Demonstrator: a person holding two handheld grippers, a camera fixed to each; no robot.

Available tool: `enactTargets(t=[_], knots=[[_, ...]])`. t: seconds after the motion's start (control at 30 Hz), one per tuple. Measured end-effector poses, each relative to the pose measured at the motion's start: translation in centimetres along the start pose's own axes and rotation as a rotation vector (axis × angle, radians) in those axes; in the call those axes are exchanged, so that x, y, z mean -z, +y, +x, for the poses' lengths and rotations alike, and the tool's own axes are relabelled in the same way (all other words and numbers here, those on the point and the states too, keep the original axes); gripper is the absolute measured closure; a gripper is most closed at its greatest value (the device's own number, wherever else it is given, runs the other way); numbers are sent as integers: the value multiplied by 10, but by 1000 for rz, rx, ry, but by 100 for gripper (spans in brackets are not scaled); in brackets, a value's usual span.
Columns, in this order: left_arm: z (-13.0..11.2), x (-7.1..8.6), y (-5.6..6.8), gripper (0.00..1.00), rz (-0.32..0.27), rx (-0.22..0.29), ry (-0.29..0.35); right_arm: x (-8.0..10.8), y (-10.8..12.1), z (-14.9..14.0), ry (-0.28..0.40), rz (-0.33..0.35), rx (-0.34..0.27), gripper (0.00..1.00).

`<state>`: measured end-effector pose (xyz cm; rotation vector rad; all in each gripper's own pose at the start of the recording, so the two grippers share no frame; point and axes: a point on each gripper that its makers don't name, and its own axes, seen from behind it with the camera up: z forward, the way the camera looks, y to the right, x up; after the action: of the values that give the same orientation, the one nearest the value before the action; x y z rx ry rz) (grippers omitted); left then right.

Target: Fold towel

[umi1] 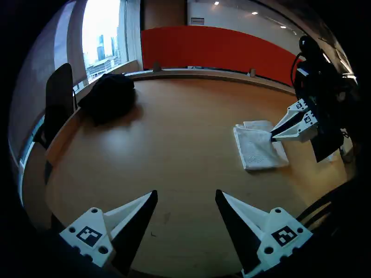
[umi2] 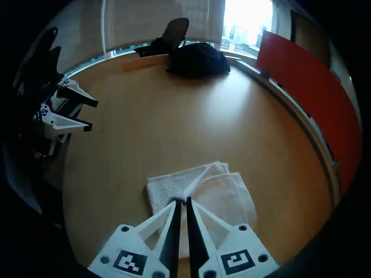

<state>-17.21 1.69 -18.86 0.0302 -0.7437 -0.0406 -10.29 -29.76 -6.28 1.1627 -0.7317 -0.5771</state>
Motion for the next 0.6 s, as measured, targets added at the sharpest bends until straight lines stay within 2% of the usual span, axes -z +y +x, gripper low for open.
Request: enactTargets(t=[0.03, 0.07, 0.1, 0.17, 0.2, 0.3, 0.6], knots=[[1, 0, 0, 8, 1, -1, 1, 0, 0, -1, -2, -1, -3, 72], [1, 0, 0, 8, 1, -2, 2, 1, 0, -3, -5, -2, -7, 56], [2, 0, 0, 8, 2, -3, 3, 1, 0, -4, -7, -4, -11, 44], [2, -1, 0, 8, 3, -6, 5, 2, 0, -8, -10, -7, -20, 27], [3, -1, 0, 8, 4, -7, 6, 3, 0, -9, -11, -11, -24, 23], [3, -1, -1, 8, 7, -8, 6, 4, 3, -14, -14, -30, -41, 19], [4, 0, -1, 8, 8, -8, 8, 10, 1, -30, -15, -45, -92, 19]])
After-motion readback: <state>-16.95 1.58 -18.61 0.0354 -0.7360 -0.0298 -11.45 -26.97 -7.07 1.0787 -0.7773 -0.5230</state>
